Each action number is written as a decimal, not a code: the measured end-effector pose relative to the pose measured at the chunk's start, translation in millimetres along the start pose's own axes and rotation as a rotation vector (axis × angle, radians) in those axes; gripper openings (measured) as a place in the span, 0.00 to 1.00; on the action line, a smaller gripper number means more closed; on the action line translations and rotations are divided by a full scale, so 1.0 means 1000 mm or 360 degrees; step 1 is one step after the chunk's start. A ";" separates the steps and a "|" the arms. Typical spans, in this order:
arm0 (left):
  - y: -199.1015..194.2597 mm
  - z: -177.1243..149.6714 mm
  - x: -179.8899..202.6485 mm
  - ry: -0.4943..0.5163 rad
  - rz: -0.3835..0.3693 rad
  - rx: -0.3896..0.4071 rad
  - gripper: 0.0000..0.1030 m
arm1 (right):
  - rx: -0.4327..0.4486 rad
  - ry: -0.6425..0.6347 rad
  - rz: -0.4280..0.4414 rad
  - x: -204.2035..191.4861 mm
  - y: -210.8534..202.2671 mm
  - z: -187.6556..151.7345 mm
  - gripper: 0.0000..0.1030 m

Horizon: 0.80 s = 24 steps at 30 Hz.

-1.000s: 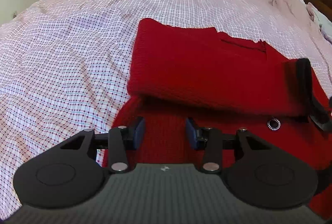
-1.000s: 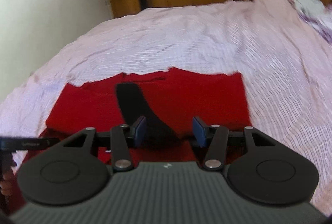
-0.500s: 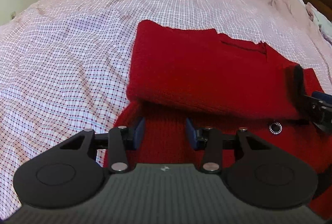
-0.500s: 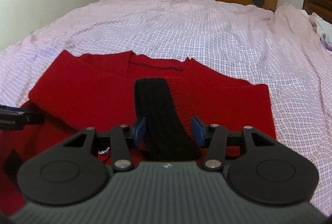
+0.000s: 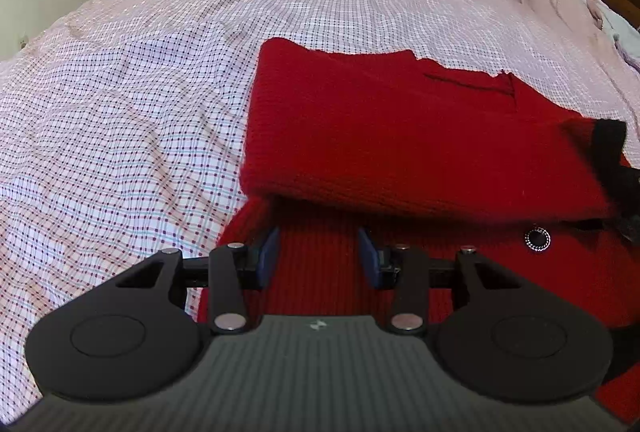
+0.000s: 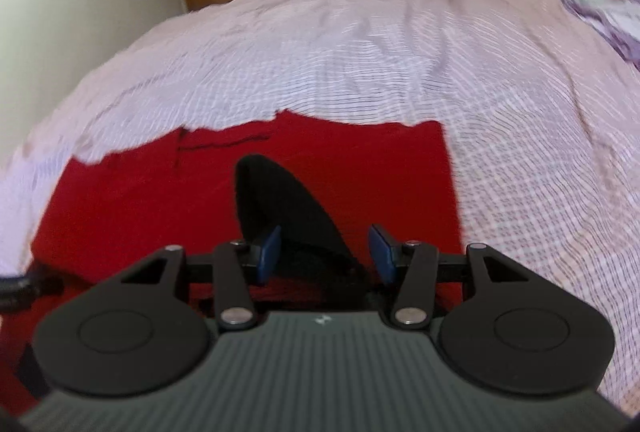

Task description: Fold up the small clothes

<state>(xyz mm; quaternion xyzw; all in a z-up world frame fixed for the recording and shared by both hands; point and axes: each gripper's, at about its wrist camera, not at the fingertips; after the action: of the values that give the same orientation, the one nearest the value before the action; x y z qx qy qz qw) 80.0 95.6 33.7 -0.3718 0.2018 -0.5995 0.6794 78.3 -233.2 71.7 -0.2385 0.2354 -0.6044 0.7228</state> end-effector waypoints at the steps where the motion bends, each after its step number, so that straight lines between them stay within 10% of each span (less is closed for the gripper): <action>1: 0.000 0.000 0.000 -0.0001 0.0001 0.0001 0.48 | 0.0005 0.0034 0.0001 0.005 -0.002 -0.001 0.49; 21: 0.006 0.001 0.001 0.0022 0.0012 0.0016 0.48 | -0.0072 0.0016 0.0096 0.021 0.036 0.002 0.50; 24: 0.007 0.003 0.000 0.0011 0.0012 0.0032 0.48 | -0.0044 -0.0011 0.0168 0.017 0.034 0.005 0.15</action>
<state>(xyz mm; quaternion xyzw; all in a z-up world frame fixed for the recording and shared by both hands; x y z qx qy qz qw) 86.7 96.4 29.8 -0.3619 0.1995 -0.6003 0.6847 110.1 -244.2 52.9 -0.2377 0.2537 -0.5612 0.7511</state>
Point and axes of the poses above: each gripper's, at about its wrist camera, not at the fingertips, and y roughly the way its jaws point, x to its right, z to its top, and after that the axes turned 10 degrees about -y, right-handed
